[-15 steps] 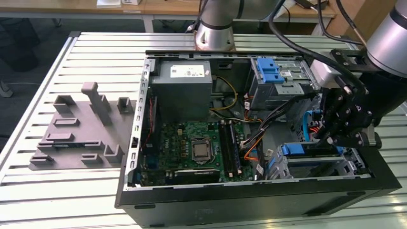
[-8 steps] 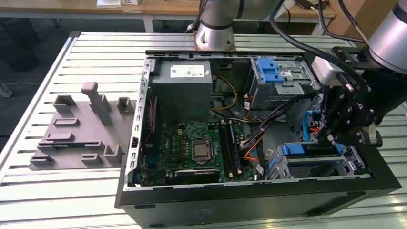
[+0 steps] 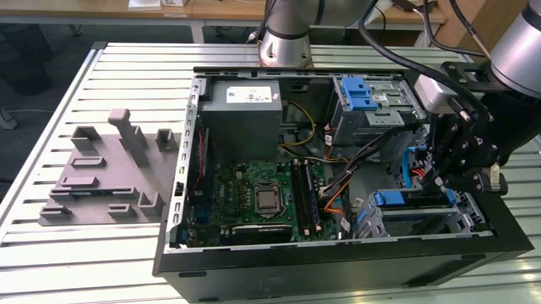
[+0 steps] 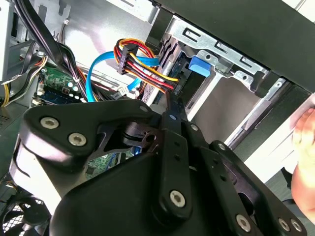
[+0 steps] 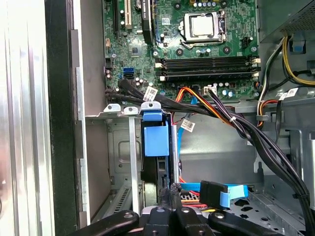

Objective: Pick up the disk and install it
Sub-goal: 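Insert the first disk wire, then insert the second disk wire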

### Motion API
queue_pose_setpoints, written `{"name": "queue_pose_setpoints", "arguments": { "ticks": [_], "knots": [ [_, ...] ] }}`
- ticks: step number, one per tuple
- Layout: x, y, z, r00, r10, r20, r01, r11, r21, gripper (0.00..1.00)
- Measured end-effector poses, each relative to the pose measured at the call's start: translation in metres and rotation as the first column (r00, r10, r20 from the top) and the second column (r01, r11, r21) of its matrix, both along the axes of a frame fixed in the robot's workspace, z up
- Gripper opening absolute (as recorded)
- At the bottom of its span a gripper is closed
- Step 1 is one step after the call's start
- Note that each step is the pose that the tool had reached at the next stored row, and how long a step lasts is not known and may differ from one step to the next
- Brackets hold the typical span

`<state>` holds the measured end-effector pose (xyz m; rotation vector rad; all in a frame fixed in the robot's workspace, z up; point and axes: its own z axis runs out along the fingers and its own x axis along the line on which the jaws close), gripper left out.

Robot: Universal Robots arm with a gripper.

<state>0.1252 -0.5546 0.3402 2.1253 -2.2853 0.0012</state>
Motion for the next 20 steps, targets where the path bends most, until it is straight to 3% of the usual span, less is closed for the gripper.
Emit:
{"name": "queue_pose_setpoints", "arguments": {
  "ticks": [20],
  "knots": [
    [-0.003, 0.0, 0.0011, 1.0, 0.0, 0.0, 0.0, 1.0, -0.0002, 0.11]
  ]
}}
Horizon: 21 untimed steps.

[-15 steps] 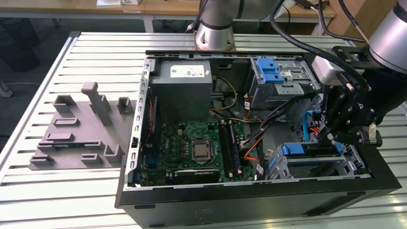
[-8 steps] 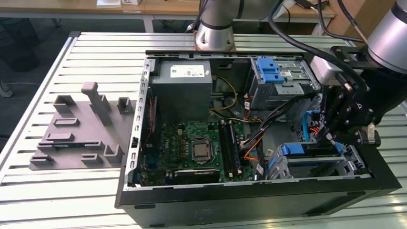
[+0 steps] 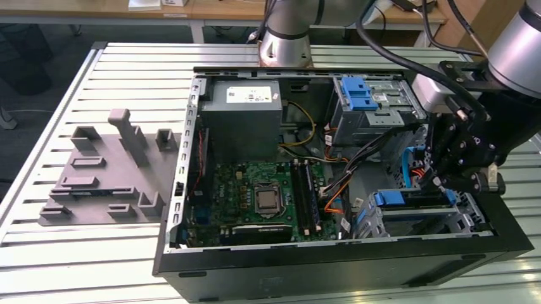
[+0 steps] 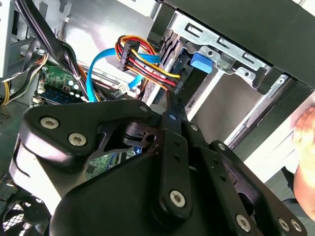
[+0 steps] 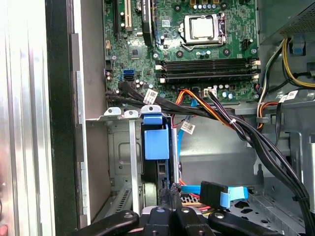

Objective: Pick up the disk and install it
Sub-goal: 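Insert the second disk wire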

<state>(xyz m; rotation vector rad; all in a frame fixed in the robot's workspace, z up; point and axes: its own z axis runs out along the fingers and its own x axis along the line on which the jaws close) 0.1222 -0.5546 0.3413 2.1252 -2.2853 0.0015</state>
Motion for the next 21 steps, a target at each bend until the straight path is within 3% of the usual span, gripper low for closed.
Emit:
{"name": "queue_pose_setpoints", "arguments": {
  "ticks": [14, 21],
  "knots": [
    [0.0, 0.0, 0.0184, 1.0, 0.0, 0.0, 0.0, 1.0, 0.0004, 0.11],
    [-0.0001, 0.0, 0.0236, 1.0, 0.0, 0.0, 0.0, 1.0, 0.0007, 0.11]
  ]
}}
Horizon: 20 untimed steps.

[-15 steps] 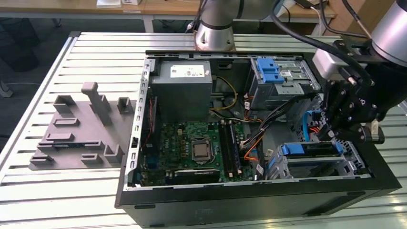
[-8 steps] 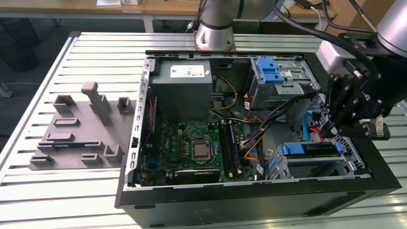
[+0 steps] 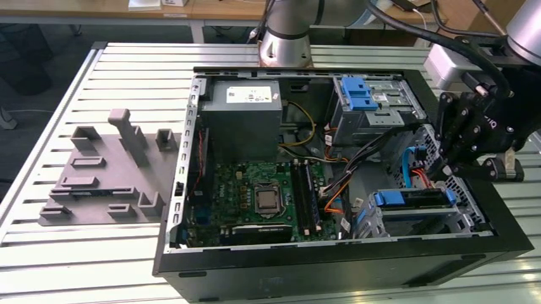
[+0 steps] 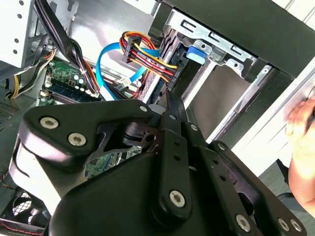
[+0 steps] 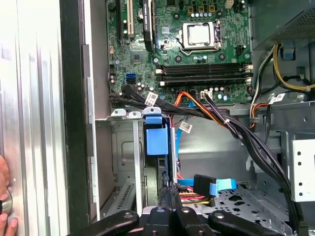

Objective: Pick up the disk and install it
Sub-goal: 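Insert the second disk wire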

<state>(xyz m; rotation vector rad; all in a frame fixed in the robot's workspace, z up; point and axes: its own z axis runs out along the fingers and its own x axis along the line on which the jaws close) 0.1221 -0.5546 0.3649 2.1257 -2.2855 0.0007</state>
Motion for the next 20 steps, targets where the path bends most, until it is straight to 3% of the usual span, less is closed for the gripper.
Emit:
{"name": "queue_pose_setpoints", "arguments": {
  "ticks": [11, 20],
  "knots": [
    [-0.0053, 0.0, 0.0005, 1.0, 0.0, 0.0, 0.0, 1.0, 0.0006, 0.11],
    [-0.0078, 0.0, 0.0145, 1.0, 0.0, 0.0, 0.0, 1.0, 0.0009, 0.11]
  ]
}}
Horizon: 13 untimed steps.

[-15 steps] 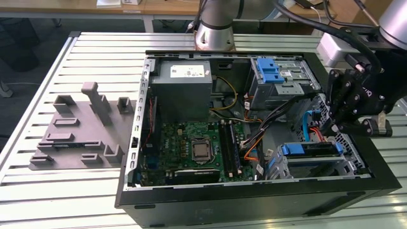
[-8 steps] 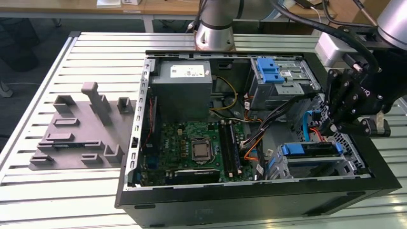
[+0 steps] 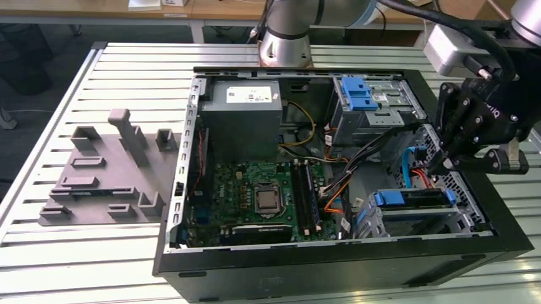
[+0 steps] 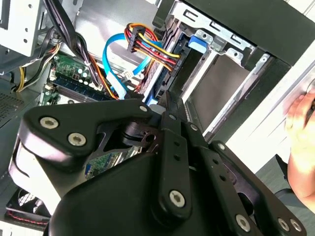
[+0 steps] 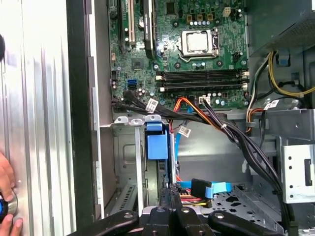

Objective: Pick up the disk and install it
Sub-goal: 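Insert the second disk wire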

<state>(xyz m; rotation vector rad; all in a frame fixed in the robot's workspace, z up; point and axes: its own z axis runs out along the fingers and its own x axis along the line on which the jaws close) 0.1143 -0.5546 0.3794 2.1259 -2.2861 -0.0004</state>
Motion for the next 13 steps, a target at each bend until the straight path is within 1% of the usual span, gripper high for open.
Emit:
{"name": "queue_pose_setpoints", "arguments": {
  "ticks": [6, 13],
  "knots": [
    [-0.0047, 0.0001, 0.0058, 1.0, 0.0, 0.0, 0.0, 1.0, 0.0, 0.11],
    [-0.0064, 0.0007, 0.0062, 1.0, 0.0, 0.0, 0.0, 1.0, 0.0, 0.11]
  ]
}}
